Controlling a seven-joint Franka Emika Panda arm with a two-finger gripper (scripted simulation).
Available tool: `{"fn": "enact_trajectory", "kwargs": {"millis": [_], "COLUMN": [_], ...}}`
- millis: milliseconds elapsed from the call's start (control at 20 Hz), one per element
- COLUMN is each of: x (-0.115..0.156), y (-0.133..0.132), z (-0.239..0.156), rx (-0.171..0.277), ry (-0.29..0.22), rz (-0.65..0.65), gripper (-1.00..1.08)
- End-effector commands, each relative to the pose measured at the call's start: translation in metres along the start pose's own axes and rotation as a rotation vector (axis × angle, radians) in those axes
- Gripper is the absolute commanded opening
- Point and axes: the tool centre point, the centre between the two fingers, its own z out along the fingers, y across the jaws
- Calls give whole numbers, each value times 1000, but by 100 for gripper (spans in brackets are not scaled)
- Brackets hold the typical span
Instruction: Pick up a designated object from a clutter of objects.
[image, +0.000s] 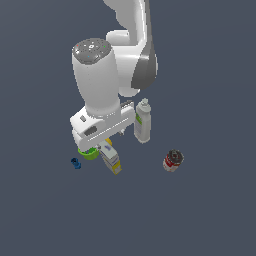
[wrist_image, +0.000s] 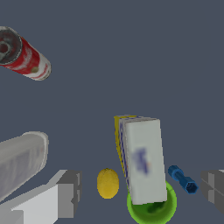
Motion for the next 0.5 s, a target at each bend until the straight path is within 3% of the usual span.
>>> {"fn": "enact_trajectory", "kwargs": {"millis": [0,450], "x": [-2,-6], "y": [4,12], "z": [8,24], "rx": [2,7], "ry": [-3,-10], "rz": [-40,-115], "gripper": [100,100]}}
